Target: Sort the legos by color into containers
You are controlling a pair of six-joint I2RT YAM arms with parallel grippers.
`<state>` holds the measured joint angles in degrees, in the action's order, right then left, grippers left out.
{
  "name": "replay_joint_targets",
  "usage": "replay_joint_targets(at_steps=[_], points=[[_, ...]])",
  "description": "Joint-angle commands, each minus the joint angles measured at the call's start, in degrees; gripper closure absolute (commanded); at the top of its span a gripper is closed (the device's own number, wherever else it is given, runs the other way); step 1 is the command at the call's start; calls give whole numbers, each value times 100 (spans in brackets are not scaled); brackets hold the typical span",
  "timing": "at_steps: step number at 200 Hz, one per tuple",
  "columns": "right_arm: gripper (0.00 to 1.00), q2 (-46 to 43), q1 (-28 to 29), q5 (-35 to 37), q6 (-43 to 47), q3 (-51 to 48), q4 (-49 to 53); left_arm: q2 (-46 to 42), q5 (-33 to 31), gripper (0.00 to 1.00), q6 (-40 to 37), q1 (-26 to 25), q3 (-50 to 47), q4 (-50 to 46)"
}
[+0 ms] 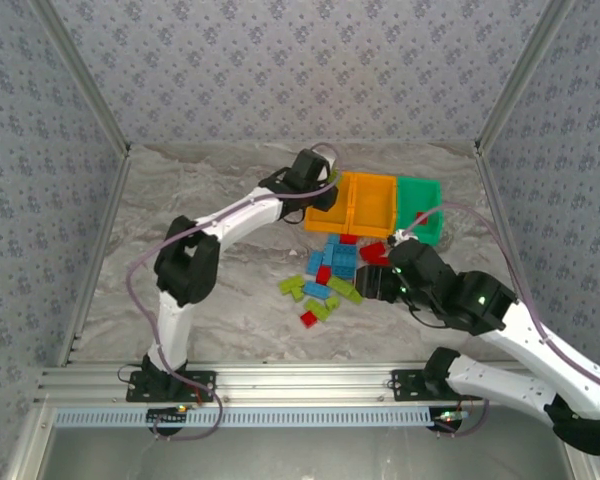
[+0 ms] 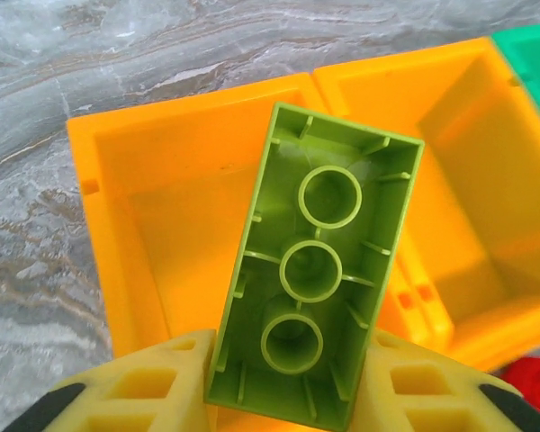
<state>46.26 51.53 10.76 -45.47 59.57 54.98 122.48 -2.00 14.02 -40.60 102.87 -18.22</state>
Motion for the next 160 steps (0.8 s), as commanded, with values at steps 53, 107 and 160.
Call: replay_joint_targets(at_steps=[53, 107, 160], points=[[30, -621, -8, 725, -471, -426, 268, -737, 272, 38, -190, -8, 308, -573], [27, 268, -45, 856, -455, -556, -460, -4105, 100, 32, -512, -554, -2446, 26], [28, 2437, -763, -671, 59, -287, -1944, -6958, 192, 10, -1980, -1011, -3865, -1981]])
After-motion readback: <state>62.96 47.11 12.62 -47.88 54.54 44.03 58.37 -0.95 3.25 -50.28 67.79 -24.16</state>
